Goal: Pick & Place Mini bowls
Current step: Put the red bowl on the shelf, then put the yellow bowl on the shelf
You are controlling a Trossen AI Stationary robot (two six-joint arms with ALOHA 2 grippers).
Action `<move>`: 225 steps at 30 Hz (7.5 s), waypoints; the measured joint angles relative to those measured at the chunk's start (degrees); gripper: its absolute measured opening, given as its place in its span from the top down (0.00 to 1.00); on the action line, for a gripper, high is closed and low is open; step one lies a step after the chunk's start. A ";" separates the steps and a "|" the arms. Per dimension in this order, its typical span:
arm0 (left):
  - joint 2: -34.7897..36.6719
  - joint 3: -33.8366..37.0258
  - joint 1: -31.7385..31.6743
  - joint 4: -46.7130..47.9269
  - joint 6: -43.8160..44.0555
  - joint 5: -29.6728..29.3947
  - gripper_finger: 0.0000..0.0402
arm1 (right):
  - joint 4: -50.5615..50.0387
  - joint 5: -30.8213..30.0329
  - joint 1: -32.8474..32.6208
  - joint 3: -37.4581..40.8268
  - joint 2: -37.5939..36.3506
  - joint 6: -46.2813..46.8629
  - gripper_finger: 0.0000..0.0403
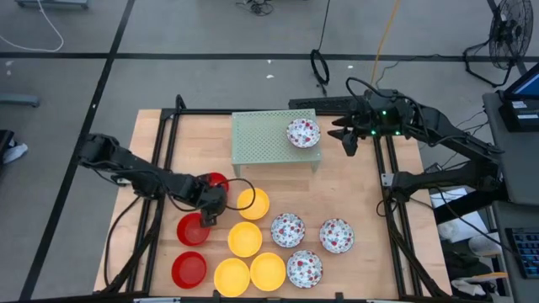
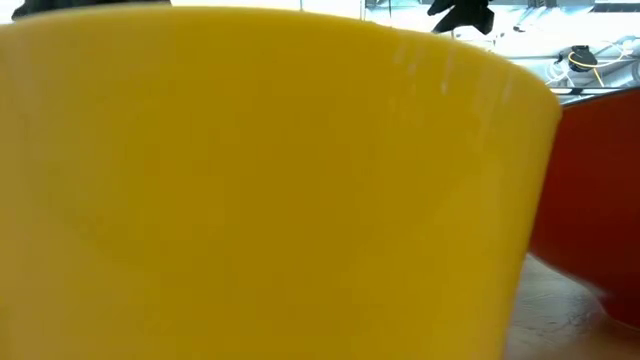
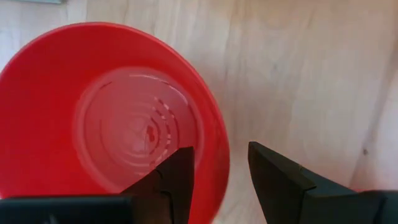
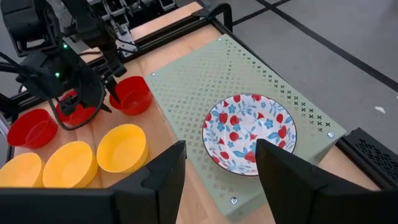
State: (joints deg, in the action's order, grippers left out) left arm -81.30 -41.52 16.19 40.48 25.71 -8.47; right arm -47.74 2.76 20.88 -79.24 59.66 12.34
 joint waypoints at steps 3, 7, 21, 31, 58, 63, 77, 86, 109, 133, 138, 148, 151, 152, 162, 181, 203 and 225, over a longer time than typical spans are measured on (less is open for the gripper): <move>-1.11 0.00 -0.75 -0.16 0.35 -0.04 0.61 | -1.27 0.00 0.00 0.00 0.00 0.02 0.55; -1.23 0.00 -0.87 -0.25 0.38 0.95 0.66 | -2.57 0.00 0.00 0.00 0.00 0.02 0.55; 1.41 -4.84 -0.75 10.32 3.26 3.10 0.98 | -2.92 0.00 0.00 0.00 0.00 0.42 0.55; 3.01 -30.64 -1.83 30.34 -2.76 -3.86 0.99 | -3.20 0.00 0.00 0.00 0.00 0.31 0.55; -10.72 -38.32 -25.22 17.47 -36.93 -4.72 0.99 | -4.29 -0.01 0.01 0.00 0.02 0.43 0.55; -10.73 -38.29 -26.85 16.37 -39.19 -4.86 0.98 | -4.24 -0.02 0.01 0.00 0.02 0.44 0.55; -10.93 -38.29 -29.21 12.20 -44.05 -4.10 0.98 | -4.00 -3.12 0.03 0.02 0.02 0.28 0.55; -10.97 -38.29 -30.06 12.34 -43.92 -2.01 0.99 | -4.04 -2.97 0.02 0.02 0.02 0.44 0.55; -10.97 -50.52 -25.64 14.71 -36.82 -12.46 0.59 | -5.73 -2.91 0.02 0.07 0.02 0.04 0.55; -10.90 -52.34 7.64 39.13 8.47 5.25 0.61 | -7.06 -2.71 0.00 7.30 0.02 1.96 0.55; -10.97 -45.36 9.75 24.72 -1.52 1.91 0.61 | -3.00 -2.65 0.00 12.29 0.04 1.97 0.55; -10.94 -32.27 7.97 13.14 -25.56 -3.99 0.61 | -2.17 -1.56 0.00 14.36 -0.04 4.78 0.55; -10.94 -28.56 7.10 9.86 -33.39 -5.30 0.61 | -2.13 1.22 -0.05 14.38 -0.04 5.88 0.55; -10.94 -27.33 6.76 8.65 -35.31 -5.07 0.61 | -2.08 2.25 -0.20 14.38 -0.04 6.63 0.55; -10.94 -19.45 3.61 -4.80 -45.11 0.03 0.61 | 1.03 3.37 -3.43 14.37 -0.04 9.34 0.55; -11.23 -11.91 -1.39 -13.70 -46.57 1.06 0.61 | 2.27 3.32 -4.52 14.36 -0.04 9.51 0.55; -14.97 -12.46 -2.08 -13.47 -48.61 2.21 0.95 | 2.19 3.30 -4.50 14.34 -0.04 9.51 0.55; -9.44 -40.32 -8.72 3.00 -58.72 0.05 0.99 | 2.07 3.41 -4.50 14.32 -0.13 7.22 0.55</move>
State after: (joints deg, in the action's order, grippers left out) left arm -90.74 -81.83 7.47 43.48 -33.01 -8.42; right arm -45.67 6.17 16.38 -64.93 59.53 19.56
